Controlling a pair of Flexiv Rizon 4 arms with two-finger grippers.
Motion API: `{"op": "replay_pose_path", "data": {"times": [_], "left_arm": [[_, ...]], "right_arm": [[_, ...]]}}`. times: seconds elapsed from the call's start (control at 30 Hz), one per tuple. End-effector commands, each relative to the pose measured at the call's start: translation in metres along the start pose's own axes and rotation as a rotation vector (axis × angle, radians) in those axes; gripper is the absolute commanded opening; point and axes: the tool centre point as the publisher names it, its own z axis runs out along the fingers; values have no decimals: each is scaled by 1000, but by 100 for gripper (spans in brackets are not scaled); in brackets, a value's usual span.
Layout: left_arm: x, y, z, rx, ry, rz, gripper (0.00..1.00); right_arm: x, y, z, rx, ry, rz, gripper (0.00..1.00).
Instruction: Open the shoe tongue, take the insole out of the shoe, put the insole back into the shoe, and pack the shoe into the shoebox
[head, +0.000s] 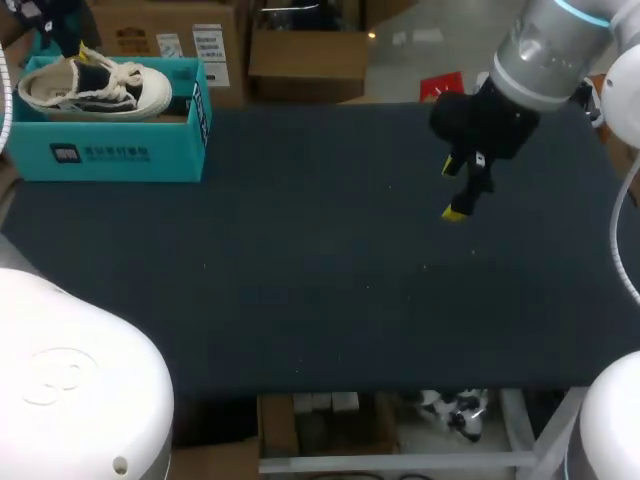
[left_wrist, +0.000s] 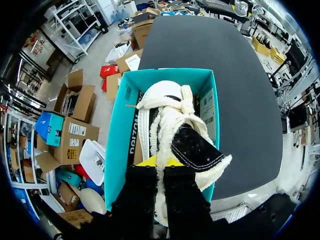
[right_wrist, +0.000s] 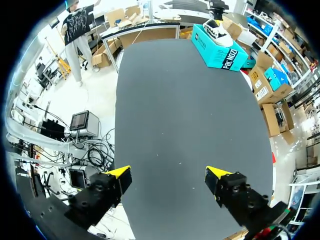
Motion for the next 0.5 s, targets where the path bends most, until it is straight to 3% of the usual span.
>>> {"op": "replay_pose_path", "data": {"times": [0.03, 0.33, 0.5], "left_arm": [[-27, 3, 20, -1, 155, 5, 0], [-41, 11, 61, -30, 256, 26, 0], [-35, 18, 81, -32, 333, 71, 0]], "right_arm": [[0, -1, 0, -2, 0, -1, 100], [0, -1, 0, -2, 0, -1, 100], [0, -1, 0, -2, 0, -1, 100]]}}
